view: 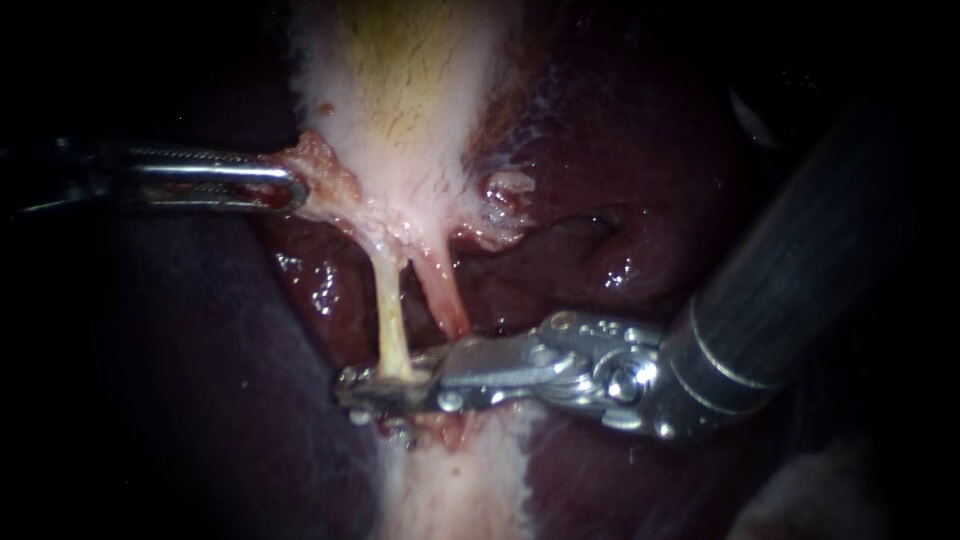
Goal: Going back second clip left tube
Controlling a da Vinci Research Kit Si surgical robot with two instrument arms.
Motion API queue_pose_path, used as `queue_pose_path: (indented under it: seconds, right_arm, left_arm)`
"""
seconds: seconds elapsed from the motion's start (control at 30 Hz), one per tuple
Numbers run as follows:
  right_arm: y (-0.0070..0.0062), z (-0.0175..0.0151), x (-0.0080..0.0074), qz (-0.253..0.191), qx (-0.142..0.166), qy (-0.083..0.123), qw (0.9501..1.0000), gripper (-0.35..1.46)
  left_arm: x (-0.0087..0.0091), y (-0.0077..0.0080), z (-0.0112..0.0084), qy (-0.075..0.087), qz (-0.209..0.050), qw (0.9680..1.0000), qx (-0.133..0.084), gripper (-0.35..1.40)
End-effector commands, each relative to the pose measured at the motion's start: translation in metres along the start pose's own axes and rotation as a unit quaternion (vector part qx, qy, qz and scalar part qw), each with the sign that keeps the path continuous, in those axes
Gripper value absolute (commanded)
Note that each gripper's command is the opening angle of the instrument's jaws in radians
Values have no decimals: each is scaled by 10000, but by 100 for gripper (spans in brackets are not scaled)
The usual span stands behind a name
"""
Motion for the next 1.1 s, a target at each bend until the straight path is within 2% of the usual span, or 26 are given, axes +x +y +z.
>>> queue_pose_path:
  seconds: [0.03,0.17,0.3,0.4,0.53,0.67,0.83,0.93,1.1]
  right_arm:
    - [0,0,0,-2,2,0,10000,-35]
    - [1,0,-3,-12,1,-4,10000,-35]
    - [3,3,-5,-164,84,130,9997,26]
    - [5,10,-6,-229,68,134,9996,44]
    - [8,17,-11,-276,121,245,9992,48]
    - [13,23,-14,-498,107,258,9984,48]
    - [33,25,-19,-1125,-15,321,9931,49]
    - [45,20,-18,-1337,-256,441,9897,50]
    - [57,10,-19,-1653,-417,495,9841,50]
  left_arm:
    - [0,0,0,-1,5,10000,1,-35]
    - [0,0,0,-1,5,10000,1,-35]
    - [0,0,0,-1,5,10000,1,-35]
    - [0,0,0,-1,5,10000,1,-35]
    - [0,1,0,0,6,10000,3,-35]
    - [0,3,0,1,5,10000,7,-35]
    - [-1,4,1,3,7,10000,11,-35]
    - [-1,4,1,3,7,10000,12,-35]
    - [-1,5,1,3,7,10000,13,-35]
